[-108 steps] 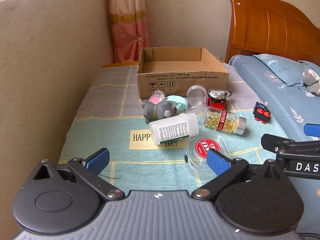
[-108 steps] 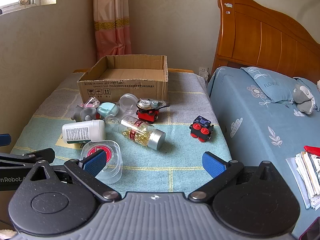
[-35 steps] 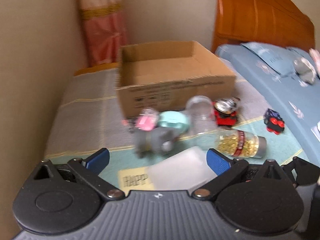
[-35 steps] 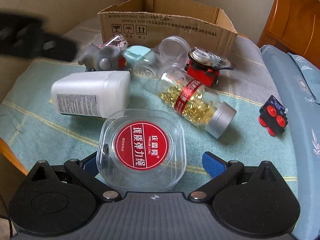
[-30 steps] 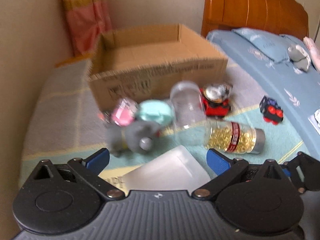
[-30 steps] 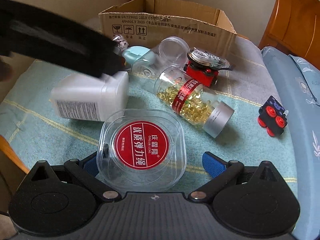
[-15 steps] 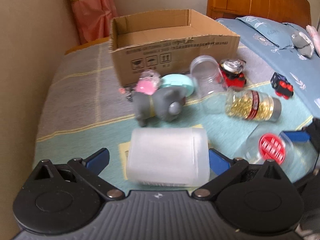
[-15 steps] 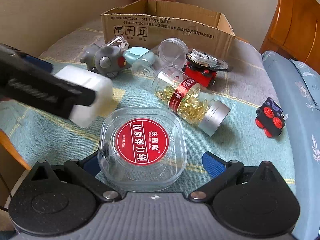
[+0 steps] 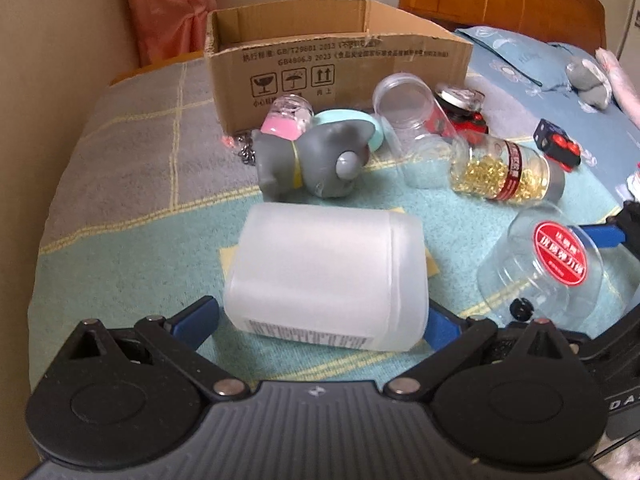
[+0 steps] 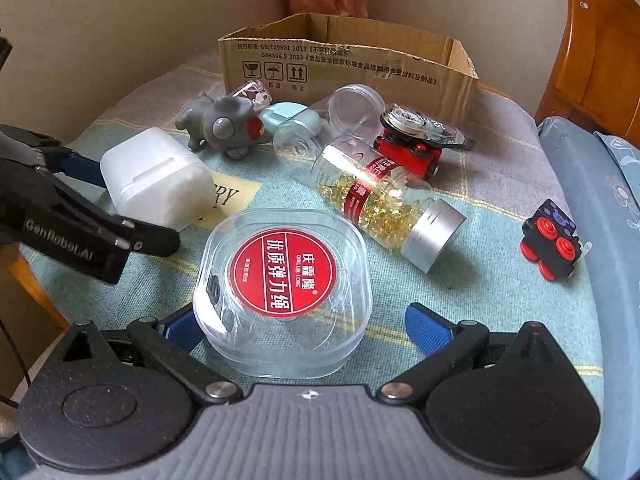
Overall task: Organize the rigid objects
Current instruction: 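Grasp the white plastic bottle with the left tool while the right tool grasps the clear red-label container, then lift and carry both held items toward the cardboard box with both tools, then release the white bottle into the box with the left tool while the right tool releases the clear container, then grasp the gray elephant toy with the left tool while the right tool grasps the black red-button block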
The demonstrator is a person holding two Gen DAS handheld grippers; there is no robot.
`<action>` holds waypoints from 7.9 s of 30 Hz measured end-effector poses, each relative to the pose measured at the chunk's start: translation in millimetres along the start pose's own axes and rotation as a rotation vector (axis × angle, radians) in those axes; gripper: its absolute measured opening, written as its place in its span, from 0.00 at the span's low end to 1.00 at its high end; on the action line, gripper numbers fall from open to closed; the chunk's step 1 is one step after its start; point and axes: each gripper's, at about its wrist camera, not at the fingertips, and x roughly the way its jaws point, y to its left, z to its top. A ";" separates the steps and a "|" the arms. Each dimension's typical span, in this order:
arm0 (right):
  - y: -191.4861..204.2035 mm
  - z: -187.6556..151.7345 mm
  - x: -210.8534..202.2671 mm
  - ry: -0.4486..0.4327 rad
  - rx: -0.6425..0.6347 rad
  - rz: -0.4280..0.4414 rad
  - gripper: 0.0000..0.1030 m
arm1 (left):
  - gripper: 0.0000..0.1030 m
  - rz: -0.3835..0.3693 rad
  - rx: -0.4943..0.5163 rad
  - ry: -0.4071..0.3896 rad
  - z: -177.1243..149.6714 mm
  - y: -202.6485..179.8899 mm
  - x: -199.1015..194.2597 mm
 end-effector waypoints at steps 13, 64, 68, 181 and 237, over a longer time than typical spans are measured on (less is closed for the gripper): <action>-0.5 -0.2 2.4 -0.031 -0.005 0.004 1.00 | 1.00 0.009 -0.008 -0.073 -6.8 1.7 2.7; -6.2 57.0 -42.7 -0.075 -0.120 0.061 0.79 | 0.80 -0.080 0.187 -0.101 62.5 0.4 -47.4; -15.4 73.2 -49.1 -0.112 -0.129 0.063 0.79 | 0.80 -0.076 0.206 -0.123 87.5 1.5 -52.4; -187.9 40.4 24.6 0.053 0.301 0.230 1.00 | 0.96 0.083 0.032 -0.194 42.7 4.9 -19.6; -156.4 13.8 22.2 -0.083 0.012 -0.041 0.81 | 0.74 0.015 -0.218 -0.121 71.3 6.2 43.3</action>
